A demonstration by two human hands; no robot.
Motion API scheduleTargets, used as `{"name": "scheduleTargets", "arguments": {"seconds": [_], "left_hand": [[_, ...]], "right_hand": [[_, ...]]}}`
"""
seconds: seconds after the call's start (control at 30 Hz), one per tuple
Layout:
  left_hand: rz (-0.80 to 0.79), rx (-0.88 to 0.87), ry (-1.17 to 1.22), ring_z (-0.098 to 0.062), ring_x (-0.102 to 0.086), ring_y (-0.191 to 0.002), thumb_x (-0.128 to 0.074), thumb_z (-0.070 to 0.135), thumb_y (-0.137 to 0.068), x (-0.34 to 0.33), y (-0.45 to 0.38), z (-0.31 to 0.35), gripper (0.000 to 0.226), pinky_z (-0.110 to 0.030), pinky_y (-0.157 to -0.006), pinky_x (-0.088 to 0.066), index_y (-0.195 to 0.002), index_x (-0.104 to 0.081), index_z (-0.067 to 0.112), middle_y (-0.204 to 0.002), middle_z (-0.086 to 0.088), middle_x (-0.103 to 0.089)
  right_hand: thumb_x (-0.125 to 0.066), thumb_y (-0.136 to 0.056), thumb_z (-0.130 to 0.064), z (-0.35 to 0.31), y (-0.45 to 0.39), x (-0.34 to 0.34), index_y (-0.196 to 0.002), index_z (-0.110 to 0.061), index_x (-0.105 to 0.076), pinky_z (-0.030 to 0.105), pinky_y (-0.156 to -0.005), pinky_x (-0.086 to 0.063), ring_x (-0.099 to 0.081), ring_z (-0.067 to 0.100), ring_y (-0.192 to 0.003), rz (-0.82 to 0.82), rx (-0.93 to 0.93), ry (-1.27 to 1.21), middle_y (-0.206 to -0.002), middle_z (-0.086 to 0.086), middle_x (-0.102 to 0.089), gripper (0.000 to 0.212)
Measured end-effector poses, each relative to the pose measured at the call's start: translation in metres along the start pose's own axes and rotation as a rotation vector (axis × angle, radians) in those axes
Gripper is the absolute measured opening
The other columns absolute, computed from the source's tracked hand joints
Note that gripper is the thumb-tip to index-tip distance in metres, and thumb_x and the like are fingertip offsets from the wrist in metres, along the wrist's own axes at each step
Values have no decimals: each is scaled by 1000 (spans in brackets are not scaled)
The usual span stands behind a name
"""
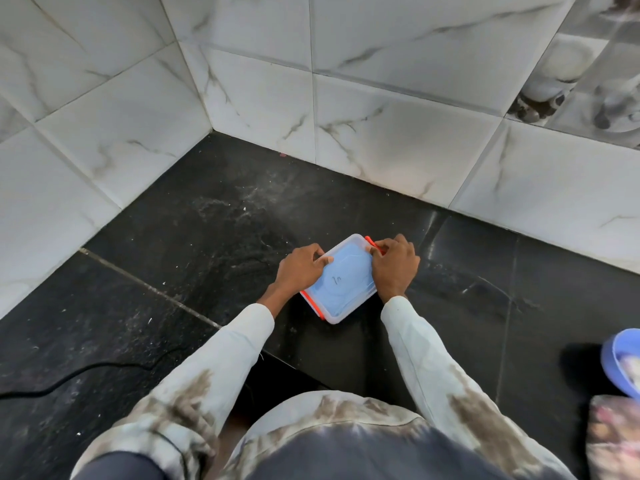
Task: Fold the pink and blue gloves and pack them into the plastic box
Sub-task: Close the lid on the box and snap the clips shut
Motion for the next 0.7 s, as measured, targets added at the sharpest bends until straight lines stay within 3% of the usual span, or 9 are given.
{"name": "scheduleTargets", "arguments": {"seconds": [0.07, 0.13, 0.2, 0.3, 0.37, 0.47, 0.6, 0.7], "left_hand": [[90, 30, -15, -17, -72, -103, -60, 56, -103, 9, -4, -1, 39, -37, -93, -56, -112, -70, 20, -113, 2, -75], [211, 60, -70, -18, -69, -110, -65, 61, -99, 18, -7, -2, 44, -42, -102, -54, -110, -72, 19, -118, 2, -72], [263, 138, -174, -25, -62, -125, -61, 68, -97, 24, -7, -2, 60, -48, -110, -47, -126, -68, 15, -131, -3, -64], [208, 299, -214, -37, -64, -130, -49, 73, -100, 22, -3, -10, 80, -48, -103, -50, -142, -51, 5, -140, -14, -62], [180, 333, -186, -39, -71, -122, -45, 69, -103, 19, -2, -18, 74, -44, -98, -53, -139, -47, 4, -132, -16, -71], [119, 374, -79, -40, -75, -117, -41, 64, -107, 18, -5, -26, 72, -43, -105, -57, -139, -50, 0, -129, -18, -74], [107, 323, 133, -43, -76, -114, -53, 43, -108, 29, -22, -19, 55, -50, -104, -61, -141, -52, -1, -137, -20, -68], [144, 282, 245, -39, -70, -121, -61, 23, -104, 37, -36, -9, 41, -45, -103, -60, -137, -56, 0, -138, -19, -65]], "right_hand": [[-71, -97, -42, 3, 1, 1, -103, -16, -78, 41, -95, -56, -66, 21, -101, -37, -54, -28, -107, 3, -67, 28], [-67, -97, -50, 4, 4, -1, -97, -15, -69, 39, -86, -56, -67, 24, -95, -84, -100, -9, -107, 4, -64, 35], [-60, -99, -55, 3, 10, -7, -100, -13, -67, 41, -87, -55, -69, 30, -95, -129, -135, 22, -111, 7, -63, 42], [-51, -103, -56, 1, 17, -16, -112, -11, -68, 46, -94, -55, -69, 38, -105, -175, -185, 11, -122, 11, -61, 48], [-50, -105, -55, -2, 18, -20, -120, -10, -67, 47, -96, -55, -69, 39, -111, -188, -229, -30, -127, 12, -61, 51], [-50, -106, -52, -7, 15, -27, -119, -7, -67, 49, -100, -55, -67, 40, -113, -186, -295, -134, -126, 15, -63, 50], [-51, -107, -49, -11, 5, -34, -108, -4, -66, 46, -97, -54, -67, 39, -109, -174, -393, -316, -116, 17, -66, 47], [-53, -108, -39, -16, -11, -35, -117, -2, -65, 47, -102, -52, -66, 38, -116, -164, -422, -384, -124, 17, -65, 40]]}}
Point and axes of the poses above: each hand's wrist, its own y-axis away from the middle knuckle, its own x-axis out of the back of the hand, z = x × y, the point moved 4 cm from there along -y, towards the middle knuckle
